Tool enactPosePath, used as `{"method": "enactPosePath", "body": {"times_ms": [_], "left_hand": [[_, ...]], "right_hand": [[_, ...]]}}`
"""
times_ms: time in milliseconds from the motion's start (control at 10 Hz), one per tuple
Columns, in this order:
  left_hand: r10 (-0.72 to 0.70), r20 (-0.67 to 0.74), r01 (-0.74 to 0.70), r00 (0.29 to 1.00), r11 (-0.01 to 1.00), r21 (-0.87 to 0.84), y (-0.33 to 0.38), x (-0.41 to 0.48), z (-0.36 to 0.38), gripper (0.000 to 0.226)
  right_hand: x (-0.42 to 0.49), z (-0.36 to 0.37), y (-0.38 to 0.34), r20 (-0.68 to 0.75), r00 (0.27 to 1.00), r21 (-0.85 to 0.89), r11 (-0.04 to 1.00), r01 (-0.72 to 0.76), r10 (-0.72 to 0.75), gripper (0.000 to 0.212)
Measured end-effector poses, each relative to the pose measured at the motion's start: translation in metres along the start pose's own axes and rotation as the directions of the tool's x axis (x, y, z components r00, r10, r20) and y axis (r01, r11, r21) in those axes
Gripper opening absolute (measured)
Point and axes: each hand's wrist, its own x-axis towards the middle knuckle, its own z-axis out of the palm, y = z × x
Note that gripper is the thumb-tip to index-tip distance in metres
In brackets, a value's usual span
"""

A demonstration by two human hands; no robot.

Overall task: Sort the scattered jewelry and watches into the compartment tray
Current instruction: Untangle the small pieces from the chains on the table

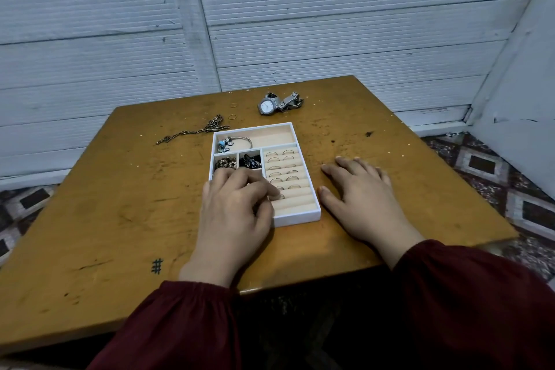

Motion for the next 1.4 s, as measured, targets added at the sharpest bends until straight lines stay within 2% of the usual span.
{"method": "enactPosePath", "body": {"times_ms": [300,800,1200,1400], "left_hand": [[0.013,0.017,-0.013,1.0,1.0,0.013,0.002,-0.001,0.001,0.033],[0.009,-0.086,-0.011,0.996,1.0,-0.021,0.001,-0.002,0.002,0.026],[0.018,-0.115,-0.029,0.993,0.995,-0.095,-0.002,0.005,0.003,0.023],[-0.002,-0.154,-0.025,0.988,0.984,-0.178,-0.005,0.026,0.003,0.022]], "right_hand": [[0.0,0.0,0.0,-0.005,1.0,0.0,1.0,0.002,-0.002,0.051],[0.0,-0.001,0.0,-0.007,1.0,0.008,1.0,0.0,0.0,0.051],[-0.002,-0.005,0.002,-0.179,0.983,0.218,0.976,-0.001,0.041,0.029],[0.012,-0.025,-0.016,-0.279,0.96,0.359,0.93,0.074,0.032,0.023]]}}
